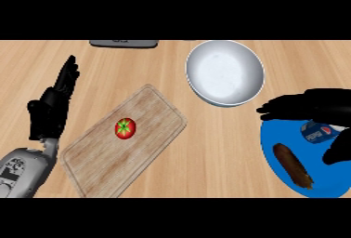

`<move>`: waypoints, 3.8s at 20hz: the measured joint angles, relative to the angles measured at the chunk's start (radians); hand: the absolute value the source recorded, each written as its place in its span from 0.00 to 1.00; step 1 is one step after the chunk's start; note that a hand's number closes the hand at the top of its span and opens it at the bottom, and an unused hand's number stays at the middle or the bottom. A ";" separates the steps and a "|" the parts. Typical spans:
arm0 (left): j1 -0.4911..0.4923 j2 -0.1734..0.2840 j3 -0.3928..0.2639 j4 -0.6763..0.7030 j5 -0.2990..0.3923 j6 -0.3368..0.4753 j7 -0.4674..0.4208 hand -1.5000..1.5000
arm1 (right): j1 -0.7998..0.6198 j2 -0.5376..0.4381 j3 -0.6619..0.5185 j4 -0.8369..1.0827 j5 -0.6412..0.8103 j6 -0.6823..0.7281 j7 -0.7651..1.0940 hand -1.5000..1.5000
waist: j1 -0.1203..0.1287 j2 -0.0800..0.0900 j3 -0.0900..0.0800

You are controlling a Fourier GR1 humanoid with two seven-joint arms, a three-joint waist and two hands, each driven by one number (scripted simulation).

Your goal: Pick the sweet potato from the plate and place it in the bowl

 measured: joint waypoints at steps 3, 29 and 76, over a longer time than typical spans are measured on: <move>0.028 -0.004 0.001 -0.026 -0.004 0.005 0.003 0.50 | -0.008 -0.013 0.071 0.001 0.072 -0.027 -0.036 0.00 | -0.004 -0.002 -0.001; 0.092 -0.064 0.078 -0.095 -0.106 -0.034 0.054 0.50 | 0.014 0.216 0.263 0.286 0.587 -0.181 -0.090 0.00 | -0.037 -0.007 -0.002; 0.092 -0.140 0.132 -0.107 -0.179 -0.123 0.081 0.50 | -0.120 1.002 -0.397 0.384 0.491 -0.833 0.967 1.00 | -0.001 -0.027 -0.007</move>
